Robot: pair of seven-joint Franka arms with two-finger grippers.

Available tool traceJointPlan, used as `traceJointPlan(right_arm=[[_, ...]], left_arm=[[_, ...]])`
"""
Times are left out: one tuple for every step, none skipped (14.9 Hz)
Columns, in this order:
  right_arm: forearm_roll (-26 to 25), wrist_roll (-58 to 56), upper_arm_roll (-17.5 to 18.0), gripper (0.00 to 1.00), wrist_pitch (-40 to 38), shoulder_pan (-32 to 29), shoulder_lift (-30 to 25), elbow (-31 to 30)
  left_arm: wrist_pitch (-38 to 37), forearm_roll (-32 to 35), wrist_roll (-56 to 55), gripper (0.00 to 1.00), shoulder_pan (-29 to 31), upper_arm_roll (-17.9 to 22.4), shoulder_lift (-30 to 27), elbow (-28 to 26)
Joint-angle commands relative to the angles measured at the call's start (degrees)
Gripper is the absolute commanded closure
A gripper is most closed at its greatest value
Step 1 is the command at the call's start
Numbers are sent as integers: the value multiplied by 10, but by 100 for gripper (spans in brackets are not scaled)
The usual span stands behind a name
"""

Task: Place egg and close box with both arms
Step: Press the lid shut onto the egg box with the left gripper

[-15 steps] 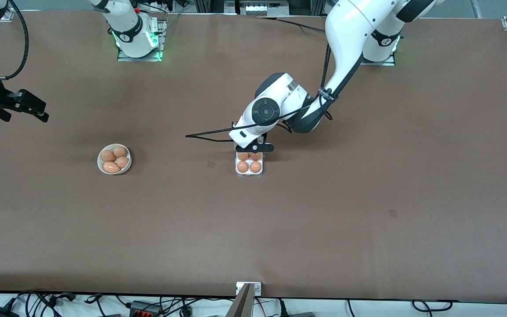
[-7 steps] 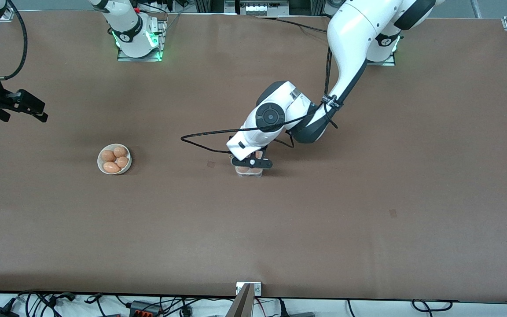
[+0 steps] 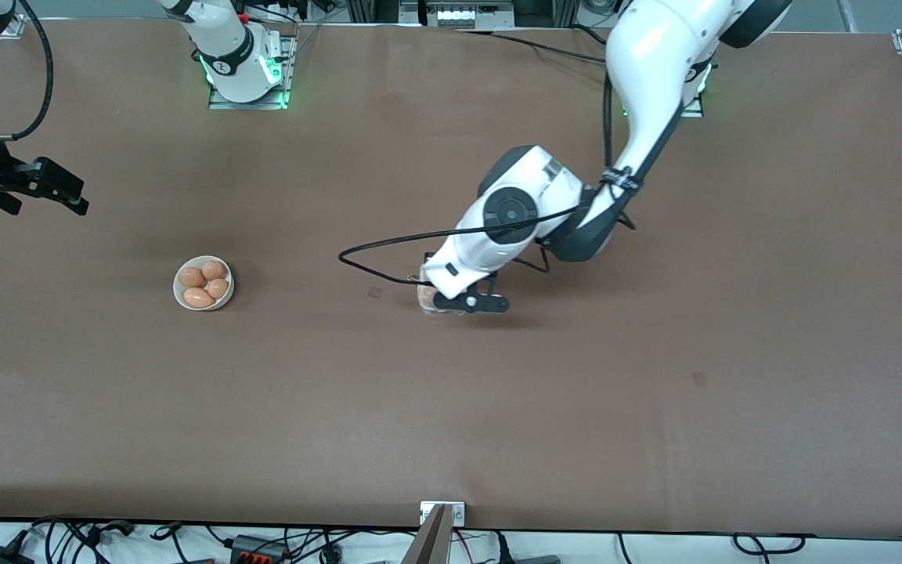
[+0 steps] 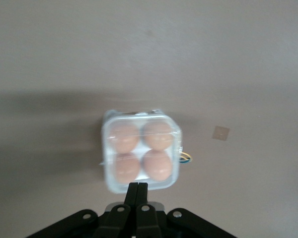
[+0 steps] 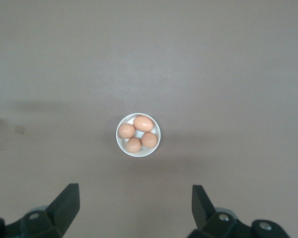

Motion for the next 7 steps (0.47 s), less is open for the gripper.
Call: traceJointPlan(right_arm=[[-7, -6, 3, 0, -24, -7, -9, 7], [-7, -6, 3, 0, -28, -8, -12, 5], [-7, -5, 3, 0, -28, -9, -13, 4], [-7, -5, 3, 0, -28, -8, -13, 2], [-7, -5, 4, 0, -30, -8, -13, -1], [-5, -5, 5, 0, -29, -7, -13, -4], [-4, -5, 5, 0, -29, -5, -13, -6]], left_arm=[[-63, 25, 14, 100, 29, 1, -74, -27], [-85, 28, 31, 100, 56, -3, -91, -27], [-97, 28, 64, 100, 78, -5, -106, -26], [-111, 26, 94, 100, 96, -5, -127, -27], [-131, 25, 105, 100, 114, -5, -142, -27], [-144, 27, 108, 100, 132, -6, -155, -26], [-155, 28, 109, 100, 145, -2, -172, -26]])
